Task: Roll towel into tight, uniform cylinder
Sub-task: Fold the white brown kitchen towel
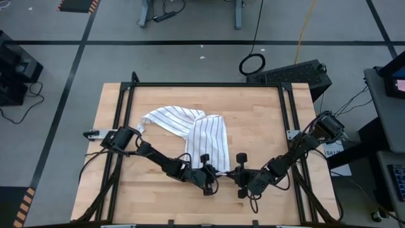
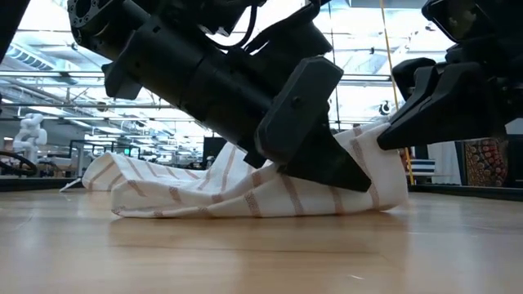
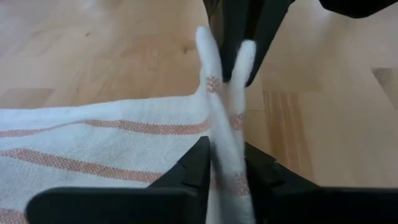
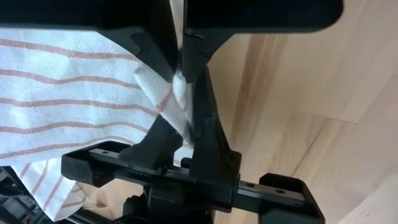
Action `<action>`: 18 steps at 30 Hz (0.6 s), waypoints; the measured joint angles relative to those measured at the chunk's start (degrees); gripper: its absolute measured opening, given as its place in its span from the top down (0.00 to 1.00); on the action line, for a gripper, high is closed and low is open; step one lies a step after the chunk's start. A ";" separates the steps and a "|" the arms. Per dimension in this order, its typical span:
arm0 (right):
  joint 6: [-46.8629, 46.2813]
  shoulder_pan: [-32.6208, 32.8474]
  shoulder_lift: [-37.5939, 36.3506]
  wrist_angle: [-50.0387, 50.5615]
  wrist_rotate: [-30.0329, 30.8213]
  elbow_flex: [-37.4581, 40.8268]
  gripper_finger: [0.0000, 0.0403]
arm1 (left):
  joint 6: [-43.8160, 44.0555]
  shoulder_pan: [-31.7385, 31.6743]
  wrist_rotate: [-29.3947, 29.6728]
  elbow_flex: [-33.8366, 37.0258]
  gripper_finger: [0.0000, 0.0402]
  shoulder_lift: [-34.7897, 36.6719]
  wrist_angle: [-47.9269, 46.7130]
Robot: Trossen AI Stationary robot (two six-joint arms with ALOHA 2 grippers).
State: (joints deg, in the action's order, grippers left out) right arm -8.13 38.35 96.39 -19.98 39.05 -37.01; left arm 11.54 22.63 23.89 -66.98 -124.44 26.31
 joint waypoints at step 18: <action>0.28 1.18 -0.32 0.04 1.61 0.00 0.99 | 0.00 -0.01 0.12 0.00 0.76 0.00 -0.58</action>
State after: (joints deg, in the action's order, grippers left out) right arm -7.85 39.53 96.07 -19.94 40.66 -37.01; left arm 11.55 22.63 24.01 -66.98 -124.44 25.73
